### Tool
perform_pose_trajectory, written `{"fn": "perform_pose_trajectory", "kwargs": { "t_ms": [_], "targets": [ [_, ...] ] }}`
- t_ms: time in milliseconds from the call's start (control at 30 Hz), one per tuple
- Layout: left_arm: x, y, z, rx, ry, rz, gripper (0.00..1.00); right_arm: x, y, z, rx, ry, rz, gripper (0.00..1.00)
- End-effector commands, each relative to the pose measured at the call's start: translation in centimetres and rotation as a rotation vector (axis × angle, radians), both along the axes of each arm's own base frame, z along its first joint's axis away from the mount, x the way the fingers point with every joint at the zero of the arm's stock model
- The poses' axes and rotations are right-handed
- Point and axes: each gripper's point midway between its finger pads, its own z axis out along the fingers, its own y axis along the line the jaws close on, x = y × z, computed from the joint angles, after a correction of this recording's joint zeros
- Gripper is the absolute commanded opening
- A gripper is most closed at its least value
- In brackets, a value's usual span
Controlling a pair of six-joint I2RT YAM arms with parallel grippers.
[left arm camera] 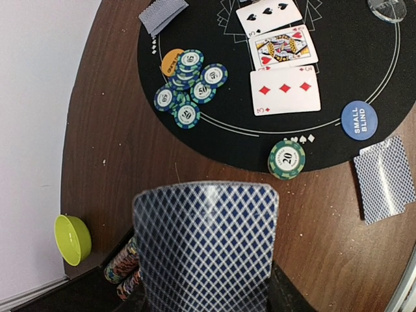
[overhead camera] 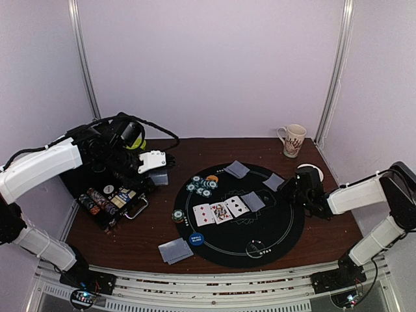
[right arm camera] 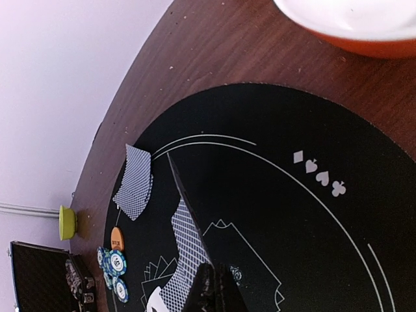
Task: Distribute texas hold em gaming equipment
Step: Place the poker card in the community card area.
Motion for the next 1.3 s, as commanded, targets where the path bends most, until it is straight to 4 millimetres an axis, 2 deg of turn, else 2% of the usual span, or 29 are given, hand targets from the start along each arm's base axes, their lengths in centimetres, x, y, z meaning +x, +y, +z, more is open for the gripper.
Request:
{"fn": "perform_pose_trajectory", "kwargs": {
  "t_ms": [0,133,533,700,833,1067,1267],
  "targets": [
    [0.3,-0.2,0.5,-0.032,-0.022,0.01,0.46,0.0,-0.7,-1.4,0.087,0.009,-0.108,0.0],
    [0.4,-0.2,0.5,-0.03,-0.021,0.013,0.46,-0.6,-0.2,-3.0,0.101,0.045,-0.119,0.0],
    [0.4,-0.2,0.5,-0.029,-0.024,0.008,0.46,-2.5,0.8,-5.6,0.164,0.1,-0.169,0.0],
    [0.3,-0.2,0.6,-0.03,-0.024,0.006,0.46,-2.6,2.0,-5.9,0.171,0.119,-0.145,0.0],
    [0.3,-0.2,0.7,-0.035,-0.026,0.003,0.46,-3.2,1.2,-6.1,0.19,0.114,-0.186,0.0],
    [0.1,-0.4,0.4,-0.039,-0.01,-0.002,0.46,-3.2,2.1,-6.2,0.214,0.13,-0.153,0.0],
    [0.0,-0.4,0.4,-0.041,-0.01,-0.002,0.46,-3.3,2.5,-6.3,0.224,0.135,-0.137,0.05]
  ]
}}
